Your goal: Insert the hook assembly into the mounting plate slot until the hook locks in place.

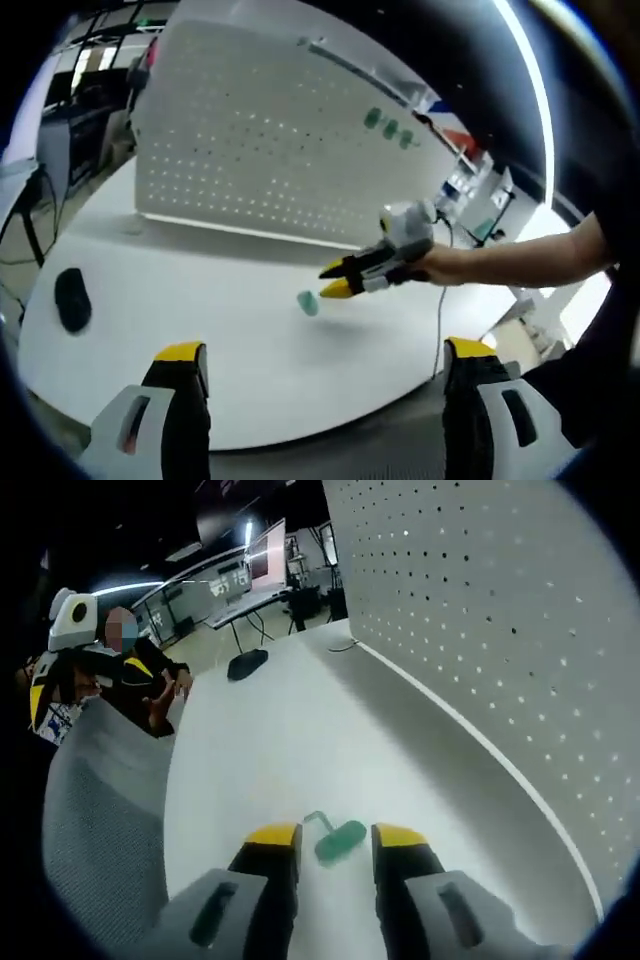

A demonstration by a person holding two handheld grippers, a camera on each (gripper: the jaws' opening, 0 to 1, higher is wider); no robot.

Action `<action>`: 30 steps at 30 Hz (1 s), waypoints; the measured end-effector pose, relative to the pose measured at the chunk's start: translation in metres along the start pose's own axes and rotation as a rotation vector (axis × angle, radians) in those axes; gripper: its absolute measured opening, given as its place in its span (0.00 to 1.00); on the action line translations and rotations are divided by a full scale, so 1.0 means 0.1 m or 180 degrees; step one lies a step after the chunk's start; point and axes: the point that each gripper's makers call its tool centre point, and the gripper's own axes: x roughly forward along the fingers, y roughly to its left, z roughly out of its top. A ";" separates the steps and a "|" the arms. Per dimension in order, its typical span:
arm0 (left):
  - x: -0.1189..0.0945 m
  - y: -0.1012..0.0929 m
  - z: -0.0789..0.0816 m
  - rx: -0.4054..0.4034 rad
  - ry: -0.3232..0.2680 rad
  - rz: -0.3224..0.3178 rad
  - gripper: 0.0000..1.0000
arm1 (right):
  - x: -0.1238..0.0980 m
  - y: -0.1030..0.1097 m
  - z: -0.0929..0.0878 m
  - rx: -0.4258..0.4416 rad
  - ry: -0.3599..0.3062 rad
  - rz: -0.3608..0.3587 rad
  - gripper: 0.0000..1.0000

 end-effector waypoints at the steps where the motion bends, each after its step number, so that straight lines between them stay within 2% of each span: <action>1: 0.00 0.01 0.00 -0.0005 0.0005 0.0004 0.99 | 0.03 0.00 -0.01 -0.0018 0.0018 0.0025 0.26; 8: 0.00 0.07 0.03 -0.0014 0.0037 0.0030 0.98 | 0.17 0.00 -0.04 0.0015 0.0105 0.0131 0.24; 15: 0.03 0.07 0.04 -0.0010 0.0086 0.0019 0.97 | 0.30 0.10 0.07 -0.0057 0.0076 0.0317 0.22; 19: 0.03 0.06 0.05 0.0014 0.0101 0.0008 0.97 | 0.40 0.10 0.07 -0.0002 0.0075 0.0406 0.14; 26: 0.00 0.11 0.00 -0.0032 0.0139 0.0049 0.96 | 0.43 0.18 0.09 0.0073 0.0052 0.0484 0.01; 30: 0.03 0.10 -0.01 -0.0047 0.0156 0.0034 0.95 | 0.41 0.19 0.11 0.0127 0.0025 0.0447 0.00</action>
